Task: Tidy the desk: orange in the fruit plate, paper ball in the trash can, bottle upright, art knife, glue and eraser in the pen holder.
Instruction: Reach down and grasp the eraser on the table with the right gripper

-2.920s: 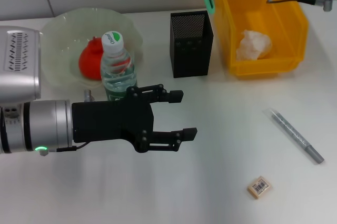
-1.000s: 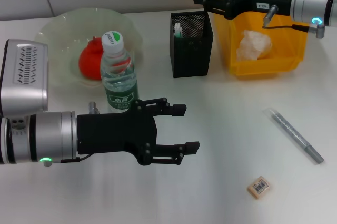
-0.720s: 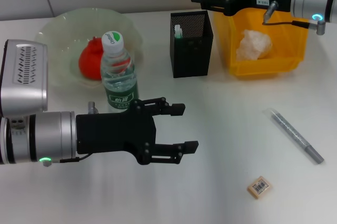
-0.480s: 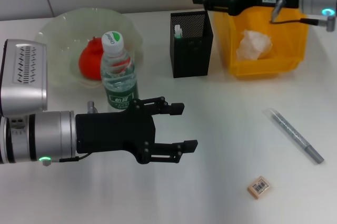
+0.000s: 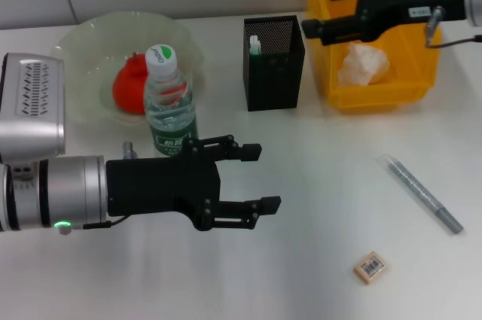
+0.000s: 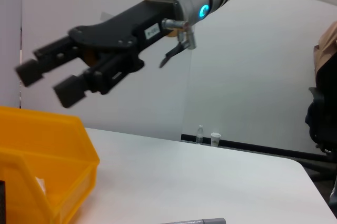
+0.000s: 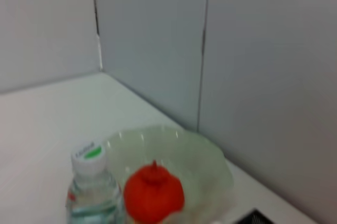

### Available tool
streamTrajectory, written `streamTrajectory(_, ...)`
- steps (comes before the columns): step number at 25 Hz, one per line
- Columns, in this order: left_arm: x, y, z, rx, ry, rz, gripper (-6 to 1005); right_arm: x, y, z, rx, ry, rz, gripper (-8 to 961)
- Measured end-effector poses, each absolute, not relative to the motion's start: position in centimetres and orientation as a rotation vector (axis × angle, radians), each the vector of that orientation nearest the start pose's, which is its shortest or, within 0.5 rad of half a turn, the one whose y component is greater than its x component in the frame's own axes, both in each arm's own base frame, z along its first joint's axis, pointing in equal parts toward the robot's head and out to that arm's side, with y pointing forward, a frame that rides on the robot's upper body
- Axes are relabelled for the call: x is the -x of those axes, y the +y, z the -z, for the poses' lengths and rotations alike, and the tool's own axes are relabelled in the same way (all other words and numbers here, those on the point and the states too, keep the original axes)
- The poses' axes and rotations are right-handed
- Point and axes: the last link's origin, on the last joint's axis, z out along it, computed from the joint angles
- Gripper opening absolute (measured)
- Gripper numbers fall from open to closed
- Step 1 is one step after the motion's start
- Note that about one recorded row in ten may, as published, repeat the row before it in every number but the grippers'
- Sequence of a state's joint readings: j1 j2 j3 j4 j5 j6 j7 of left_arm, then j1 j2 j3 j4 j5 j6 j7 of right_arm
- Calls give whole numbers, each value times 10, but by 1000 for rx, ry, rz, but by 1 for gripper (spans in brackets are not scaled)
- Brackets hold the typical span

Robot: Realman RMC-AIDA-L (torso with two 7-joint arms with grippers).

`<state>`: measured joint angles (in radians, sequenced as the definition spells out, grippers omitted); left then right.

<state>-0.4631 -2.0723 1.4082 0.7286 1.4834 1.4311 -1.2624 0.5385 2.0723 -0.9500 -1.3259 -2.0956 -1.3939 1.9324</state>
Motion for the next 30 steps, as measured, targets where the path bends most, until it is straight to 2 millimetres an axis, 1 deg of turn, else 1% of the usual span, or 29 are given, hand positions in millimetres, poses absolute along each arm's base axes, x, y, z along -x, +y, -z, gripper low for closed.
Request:
streamTrajectory(2, 198, 304, 61, 2961, -243, 831, 808, -171, 379, -82, 2557, 525, -270, 756)
streamTrajectory(4, 198, 304, 60, 2960, -244, 830, 808, -170, 377, -83, 2559, 545, -247, 798)
streamTrajectory(7, 199, 304, 60, 2959, -246, 828, 808, -169, 369, -85, 2574, 648, -181, 796)
streamTrajectory(8, 199, 304, 60, 2959, -248, 828, 808, -169, 369, -85, 2574, 648, -181, 796)
streamTrajectory(9, 200, 304, 60, 2957, -250, 826, 808, -168, 366, -85, 2579, 696, -159, 795)
streamTrajectory(15, 202, 303, 60, 2953, -255, 825, 808, -166, 358, -82, 2636, 764, -85, 795)
streamTrajectory(16, 202, 303, 60, 2952, -257, 825, 808, -166, 356, -81, 2647, 777, -58, 795)
streamTrajectory(17, 203, 302, 59, 2952, -259, 824, 808, -165, 355, -78, 2658, 799, 7, 795)
streamTrajectory(18, 203, 302, 59, 2952, -259, 824, 808, -165, 355, -78, 2658, 799, 7, 794)
streamTrajectory(19, 204, 302, 59, 2951, -259, 823, 808, -166, 353, -74, 2664, 824, 93, 794)
streamTrajectory(20, 204, 302, 59, 2951, -259, 823, 808, -166, 353, -74, 2664, 824, 93, 794)
streamTrajectory(21, 204, 302, 59, 2951, -260, 823, 808, -167, 352, -72, 2665, 836, 131, 794)
streamTrajectory(22, 204, 302, 59, 2951, -260, 821, 808, -169, 350, -67, 2668, 850, 209, 794)
streamTrajectory(23, 204, 302, 59, 2951, -260, 821, 808, -169, 350, -67, 2668, 850, 209, 794)
streamTrajectory(27, 204, 302, 59, 2954, -257, 818, 808, -170, 343, -57, 2694, 859, 340, 794)
streamTrajectory(30, 204, 302, 59, 2954, -257, 818, 808, -170, 340, -55, 2705, 863, 376, 794)
